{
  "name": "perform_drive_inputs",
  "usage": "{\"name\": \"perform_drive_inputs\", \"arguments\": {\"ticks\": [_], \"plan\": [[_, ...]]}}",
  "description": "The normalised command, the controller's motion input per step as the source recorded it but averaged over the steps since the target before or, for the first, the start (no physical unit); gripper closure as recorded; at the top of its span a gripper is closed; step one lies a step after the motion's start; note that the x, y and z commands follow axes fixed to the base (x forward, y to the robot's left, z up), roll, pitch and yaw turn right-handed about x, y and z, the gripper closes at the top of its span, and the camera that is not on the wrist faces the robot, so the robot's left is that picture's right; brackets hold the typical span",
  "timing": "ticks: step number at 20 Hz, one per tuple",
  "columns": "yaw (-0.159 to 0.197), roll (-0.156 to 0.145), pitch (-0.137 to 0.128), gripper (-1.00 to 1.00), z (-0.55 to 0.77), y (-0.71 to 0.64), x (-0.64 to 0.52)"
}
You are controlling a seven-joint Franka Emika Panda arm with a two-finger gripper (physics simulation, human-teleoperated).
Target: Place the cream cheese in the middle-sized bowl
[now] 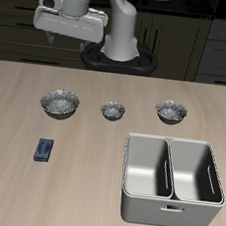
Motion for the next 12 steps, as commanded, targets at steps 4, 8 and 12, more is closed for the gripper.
{"name": "perform_drive_inputs", "arguments": {"ticks": [4,8,12], "plan": [[0.0,0.035,0.004,-1.0,0.07,-0.29,0.12],[0.007,-0.003,0.048,-1.0,-0.07,-0.23,0.18],[0.004,0.014,0.013,-1.0,0.01,-0.02,0.15]]}}
